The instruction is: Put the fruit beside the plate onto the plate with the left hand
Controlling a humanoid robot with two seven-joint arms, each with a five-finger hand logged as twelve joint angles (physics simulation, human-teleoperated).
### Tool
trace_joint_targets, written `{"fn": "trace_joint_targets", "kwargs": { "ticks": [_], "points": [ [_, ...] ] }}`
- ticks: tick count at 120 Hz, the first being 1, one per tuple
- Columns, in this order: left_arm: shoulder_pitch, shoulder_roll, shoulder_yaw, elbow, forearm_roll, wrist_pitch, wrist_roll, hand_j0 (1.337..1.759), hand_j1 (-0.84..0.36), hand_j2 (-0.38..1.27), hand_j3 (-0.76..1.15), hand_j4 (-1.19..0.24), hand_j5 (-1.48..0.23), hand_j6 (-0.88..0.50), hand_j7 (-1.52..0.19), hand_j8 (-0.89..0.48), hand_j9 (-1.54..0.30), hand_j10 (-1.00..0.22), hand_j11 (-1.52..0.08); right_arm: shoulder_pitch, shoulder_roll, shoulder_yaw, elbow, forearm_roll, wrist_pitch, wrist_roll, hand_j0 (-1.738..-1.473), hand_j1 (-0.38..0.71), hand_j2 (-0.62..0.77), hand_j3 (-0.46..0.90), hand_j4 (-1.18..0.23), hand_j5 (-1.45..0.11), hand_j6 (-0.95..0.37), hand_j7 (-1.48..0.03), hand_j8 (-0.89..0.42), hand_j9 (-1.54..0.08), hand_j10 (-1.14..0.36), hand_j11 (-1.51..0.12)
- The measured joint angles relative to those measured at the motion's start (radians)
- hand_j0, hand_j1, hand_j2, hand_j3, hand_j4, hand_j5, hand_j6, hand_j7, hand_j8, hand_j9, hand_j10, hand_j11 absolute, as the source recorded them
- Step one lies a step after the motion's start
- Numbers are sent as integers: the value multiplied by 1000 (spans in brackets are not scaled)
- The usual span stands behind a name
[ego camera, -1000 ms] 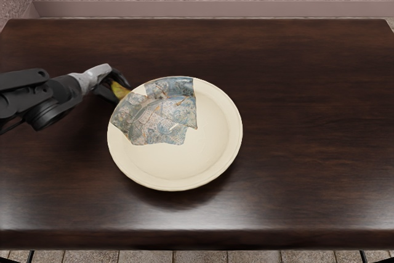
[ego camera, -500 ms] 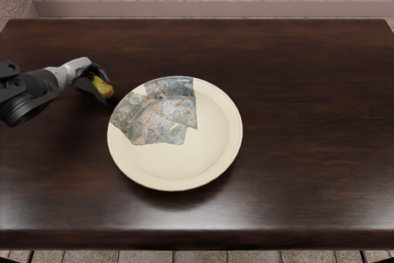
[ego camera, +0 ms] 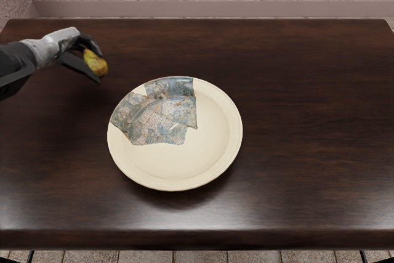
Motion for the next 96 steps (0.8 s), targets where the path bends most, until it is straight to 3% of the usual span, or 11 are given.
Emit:
{"fn": "trace_joint_targets", "kwargs": {
  "ticks": [42,63,96],
  "points": [
    [-28,-84,-45,-140,-19,-3,1,1655,-231,448,0,-763,-1033,-442,-1001,-479,-1019,-770,-1018,0,0,0,0,0,0,0,-1658,-329,-3,0,-17,-22,-16,-22,-16,-22,-16,-22],
    [-20,-133,-58,-156,-40,-3,-1,1655,-241,456,0,-760,-1051,-426,-1009,-468,-1022,-775,-1021,0,0,0,0,0,0,0,-1658,-329,-3,0,-16,-22,-16,-22,-16,-22,-16,-22],
    [49,-173,-59,-151,-40,1,-3,1654,-306,534,0,-768,-1038,-395,-1019,-436,-1031,-771,-1032,0,0,0,0,0,0,0,-1658,-329,-3,0,-17,-22,-16,-22,-16,-22,-16,-22]
  ]
}}
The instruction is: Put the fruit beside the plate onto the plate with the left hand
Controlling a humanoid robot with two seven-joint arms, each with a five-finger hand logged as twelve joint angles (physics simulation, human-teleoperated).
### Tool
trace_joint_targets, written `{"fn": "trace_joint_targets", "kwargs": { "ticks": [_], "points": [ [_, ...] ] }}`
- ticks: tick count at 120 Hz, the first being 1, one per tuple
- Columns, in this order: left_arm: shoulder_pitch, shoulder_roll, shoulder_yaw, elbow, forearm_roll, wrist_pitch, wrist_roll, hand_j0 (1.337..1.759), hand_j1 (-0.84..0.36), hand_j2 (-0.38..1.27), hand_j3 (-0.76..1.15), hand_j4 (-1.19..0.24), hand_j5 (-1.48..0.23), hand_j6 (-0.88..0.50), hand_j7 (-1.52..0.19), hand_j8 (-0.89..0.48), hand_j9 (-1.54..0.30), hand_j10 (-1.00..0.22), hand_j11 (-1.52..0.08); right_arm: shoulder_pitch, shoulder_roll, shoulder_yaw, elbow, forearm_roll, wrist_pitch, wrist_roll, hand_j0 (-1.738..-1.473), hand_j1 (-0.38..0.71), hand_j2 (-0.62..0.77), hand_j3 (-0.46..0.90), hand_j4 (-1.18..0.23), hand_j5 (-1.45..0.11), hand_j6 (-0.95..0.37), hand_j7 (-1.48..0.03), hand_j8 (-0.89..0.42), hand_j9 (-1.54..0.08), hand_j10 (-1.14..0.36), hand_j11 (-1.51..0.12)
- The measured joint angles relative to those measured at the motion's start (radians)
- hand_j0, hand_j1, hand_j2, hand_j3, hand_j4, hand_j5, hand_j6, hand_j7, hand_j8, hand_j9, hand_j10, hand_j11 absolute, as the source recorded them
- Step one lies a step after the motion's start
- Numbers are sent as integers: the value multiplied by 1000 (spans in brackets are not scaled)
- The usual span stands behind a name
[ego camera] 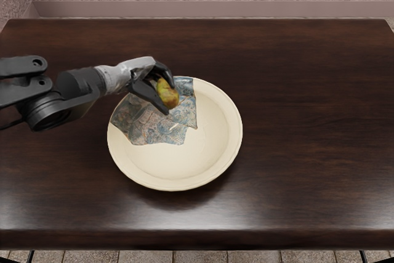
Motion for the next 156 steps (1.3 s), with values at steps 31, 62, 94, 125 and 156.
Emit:
{"fn": "trace_joint_targets", "kwargs": {
  "ticks": [31,62,94,125,156],
  "points": [
    [5,-45,5,2,-3,2,-2,1656,-249,437,0,-706,-912,-474,-913,-495,-928,-697,-929,0,0,0,0,0,0,0,-1658,-329,-3,0,-17,-22,-16,-22,-16,-22,-16,-22],
    [5,-47,3,2,-4,1,-5,1657,-43,171,0,-384,-507,-319,-508,-361,-507,-385,-507,0,0,0,0,0,0,0,-1658,-329,-4,0,-17,-22,-16,-22,-16,-22,-16,-22],
    [-13,-44,-37,2,-3,2,-5,1658,177,58,0,-160,-209,-143,-210,-154,-209,-160,-209,0,0,0,0,0,0,0,-1658,-329,-4,0,-17,-22,-16,-22,-16,-22,-17,-22],
    [14,169,-142,1,-156,-225,0,1658,293,18,0,-52,-68,-48,-68,-51,-67,-52,-67,0,0,0,0,0,0,0,-1658,-329,-3,0,-17,-22,-16,-22,-17,-22,-17,-22],
    [169,452,-202,-4,-549,-595,2,1658,327,7,0,-19,-27,-17,-27,-18,-27,-19,-27,0,0,0,0,0,0,0,-1658,-329,-3,0,-16,-22,-16,-22,-16,-22,-16,-22]
  ]
}}
